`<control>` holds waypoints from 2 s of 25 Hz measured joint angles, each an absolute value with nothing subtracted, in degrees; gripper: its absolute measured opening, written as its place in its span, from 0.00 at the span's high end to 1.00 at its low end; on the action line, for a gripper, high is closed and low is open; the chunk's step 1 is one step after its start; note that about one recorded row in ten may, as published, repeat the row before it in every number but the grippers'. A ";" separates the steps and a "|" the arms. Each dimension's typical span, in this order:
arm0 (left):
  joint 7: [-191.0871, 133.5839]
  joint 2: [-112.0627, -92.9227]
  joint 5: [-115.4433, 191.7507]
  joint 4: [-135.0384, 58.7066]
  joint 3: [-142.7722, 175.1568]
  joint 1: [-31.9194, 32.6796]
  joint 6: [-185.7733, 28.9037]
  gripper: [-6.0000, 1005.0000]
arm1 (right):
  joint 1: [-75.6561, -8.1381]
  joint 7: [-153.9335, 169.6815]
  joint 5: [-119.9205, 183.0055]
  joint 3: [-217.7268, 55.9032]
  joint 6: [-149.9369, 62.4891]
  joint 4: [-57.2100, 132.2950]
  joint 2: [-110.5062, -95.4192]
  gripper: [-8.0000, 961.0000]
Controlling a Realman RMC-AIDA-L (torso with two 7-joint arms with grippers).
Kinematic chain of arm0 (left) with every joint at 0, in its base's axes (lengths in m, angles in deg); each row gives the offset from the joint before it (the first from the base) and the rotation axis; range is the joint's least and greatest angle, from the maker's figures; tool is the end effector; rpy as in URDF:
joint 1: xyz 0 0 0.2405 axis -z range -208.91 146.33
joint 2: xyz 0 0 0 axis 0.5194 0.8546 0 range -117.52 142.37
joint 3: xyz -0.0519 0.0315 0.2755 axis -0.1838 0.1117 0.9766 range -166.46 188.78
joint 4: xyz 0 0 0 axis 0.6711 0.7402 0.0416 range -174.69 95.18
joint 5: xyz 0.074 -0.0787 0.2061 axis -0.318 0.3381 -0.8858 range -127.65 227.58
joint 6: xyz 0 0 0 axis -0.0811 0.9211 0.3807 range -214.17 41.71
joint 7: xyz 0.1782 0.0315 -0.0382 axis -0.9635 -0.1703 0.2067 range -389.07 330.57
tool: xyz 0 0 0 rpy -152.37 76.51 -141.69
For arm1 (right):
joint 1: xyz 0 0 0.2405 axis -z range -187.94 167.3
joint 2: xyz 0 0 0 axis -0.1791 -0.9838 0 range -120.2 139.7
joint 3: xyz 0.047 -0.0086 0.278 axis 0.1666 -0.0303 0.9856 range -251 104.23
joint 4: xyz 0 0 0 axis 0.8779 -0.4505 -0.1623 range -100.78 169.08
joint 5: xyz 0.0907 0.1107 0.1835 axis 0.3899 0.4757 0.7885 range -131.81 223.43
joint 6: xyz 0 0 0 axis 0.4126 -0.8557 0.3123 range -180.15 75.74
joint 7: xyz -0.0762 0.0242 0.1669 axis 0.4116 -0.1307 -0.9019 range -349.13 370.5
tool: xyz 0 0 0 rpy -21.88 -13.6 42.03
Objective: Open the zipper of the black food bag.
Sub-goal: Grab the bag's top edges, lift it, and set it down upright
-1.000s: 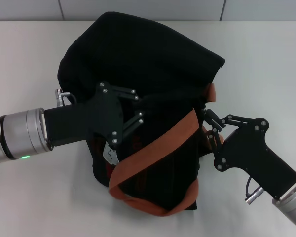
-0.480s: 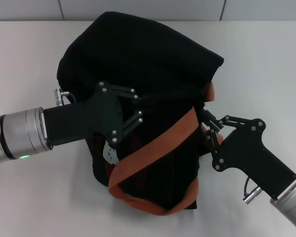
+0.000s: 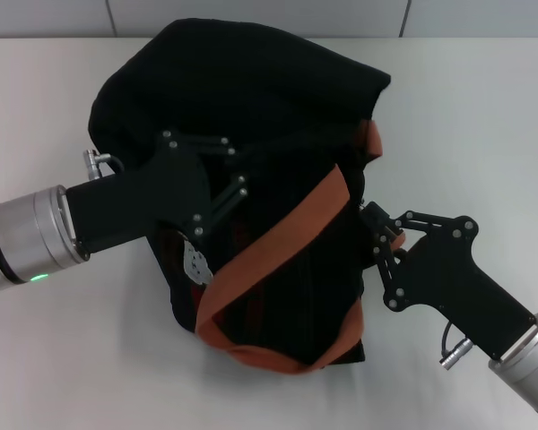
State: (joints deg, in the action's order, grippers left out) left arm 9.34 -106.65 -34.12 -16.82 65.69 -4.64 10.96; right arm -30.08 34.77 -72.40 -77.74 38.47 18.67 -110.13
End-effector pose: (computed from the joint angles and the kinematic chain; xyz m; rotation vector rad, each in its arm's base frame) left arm -0.2421 0.3302 -0.0665 -2.5164 0.0846 -1.1321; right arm 0.2672 0.2570 -0.1359 -2.0270 -0.3072 0.7918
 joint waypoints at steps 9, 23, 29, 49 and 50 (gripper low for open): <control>6.89 -106.45 -31.32 -19.02 63.94 -5.23 11.16 0.89 | -30.20 34.77 -72.38 -77.32 37.66 18.60 -110.13 0.96; 6.87 -106.40 -31.02 -21.12 54.46 -6.21 11.68 0.89 | -31.52 34.77 -71.99 -77.15 32.03 18.84 -110.13 0.95; 6.87 -106.26 -30.99 -21.13 52.03 -7.03 11.70 0.90 | -31.43 34.38 -71.91 -76.97 31.99 19.86 -110.13 0.95; 2.30 -106.57 -30.95 -32.07 48.28 -7.50 5.83 0.89 | -31.28 4.83 -71.85 -63.43 38.96 25.08 -110.01 0.78; 2.30 -106.57 -30.95 -32.07 48.28 -7.50 5.83 0.89 | -31.59 1.24 -71.85 -61.88 38.46 25.94 -110.00 0.76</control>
State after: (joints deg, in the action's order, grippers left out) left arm 2.30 -106.57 -30.95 -32.07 48.28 -7.50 5.83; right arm -31.59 1.24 -71.85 -61.88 38.46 25.94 -110.00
